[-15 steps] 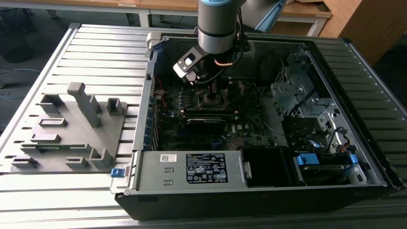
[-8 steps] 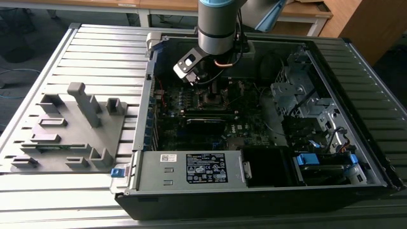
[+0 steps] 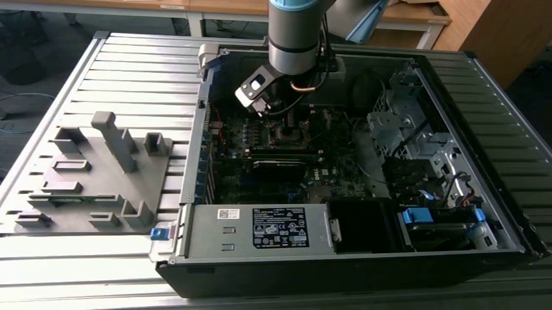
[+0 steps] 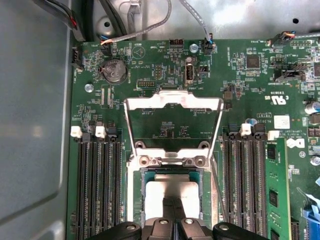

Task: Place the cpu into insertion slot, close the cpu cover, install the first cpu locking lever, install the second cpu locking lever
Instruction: 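Place the cpu into insertion slot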

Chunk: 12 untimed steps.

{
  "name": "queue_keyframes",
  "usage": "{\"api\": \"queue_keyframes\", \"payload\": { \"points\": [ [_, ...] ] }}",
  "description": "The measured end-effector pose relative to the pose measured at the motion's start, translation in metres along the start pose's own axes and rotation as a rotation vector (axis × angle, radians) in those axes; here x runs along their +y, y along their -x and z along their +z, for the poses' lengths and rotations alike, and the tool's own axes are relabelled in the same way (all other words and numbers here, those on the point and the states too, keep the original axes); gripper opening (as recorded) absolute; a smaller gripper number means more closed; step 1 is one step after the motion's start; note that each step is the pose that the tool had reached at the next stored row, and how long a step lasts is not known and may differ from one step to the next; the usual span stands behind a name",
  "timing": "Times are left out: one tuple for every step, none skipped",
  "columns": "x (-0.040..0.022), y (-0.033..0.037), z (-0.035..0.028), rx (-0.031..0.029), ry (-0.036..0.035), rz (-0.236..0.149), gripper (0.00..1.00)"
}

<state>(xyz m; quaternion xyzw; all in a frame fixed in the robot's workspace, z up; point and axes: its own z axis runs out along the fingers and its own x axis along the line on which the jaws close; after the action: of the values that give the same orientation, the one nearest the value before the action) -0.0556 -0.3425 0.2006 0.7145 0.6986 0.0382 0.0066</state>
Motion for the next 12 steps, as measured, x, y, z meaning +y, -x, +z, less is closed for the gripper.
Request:
{"api": "queue_keyframes", "payload": {
  "points": [
    [0.0, 0.0, 0.0, -0.0001, -0.0001, 0.0, 0.11],
    [0.0, 0.0, 0.0, -0.0003, -0.0002, 0.0, 0.11],
    [0.0, 0.0, 0.0001, -0.0001, -0.0001, 0.0, 0.11],
    [0.0, -0.0001, 0.0009, 0.0004, 0.0002, 0.0, 0.11],
    [-0.0001, 0.0001, 0.0017, -0.0005, -0.0004, 0.0, 0.11],
    [-0.0003, 0.0003, 0.0024, -0.0013, -0.0008, 0.0, 0.11],
    [-0.0003, 0.0004, 0.0028, -0.0014, -0.0009, 0.0, 0.11],
    [-0.0003, 0.0003, 0.0029, -0.0012, -0.0007, 0.0, 0.11],
    [-0.0003, 0.0003, 0.0031, -0.0007, -0.0004, 0.0, 0.11],
    [-0.0002, 0.0001, 0.0033, -0.0002, -0.0001, 0.0, 0.11],
    [-0.0002, 0.0002, 0.0033, -0.0001, -0.0001, 0.0, 0.11],
    [-0.0002, 0.0002, 0.0033, -0.0001, 0.0, 0.0, 0.11]
  ]
}}
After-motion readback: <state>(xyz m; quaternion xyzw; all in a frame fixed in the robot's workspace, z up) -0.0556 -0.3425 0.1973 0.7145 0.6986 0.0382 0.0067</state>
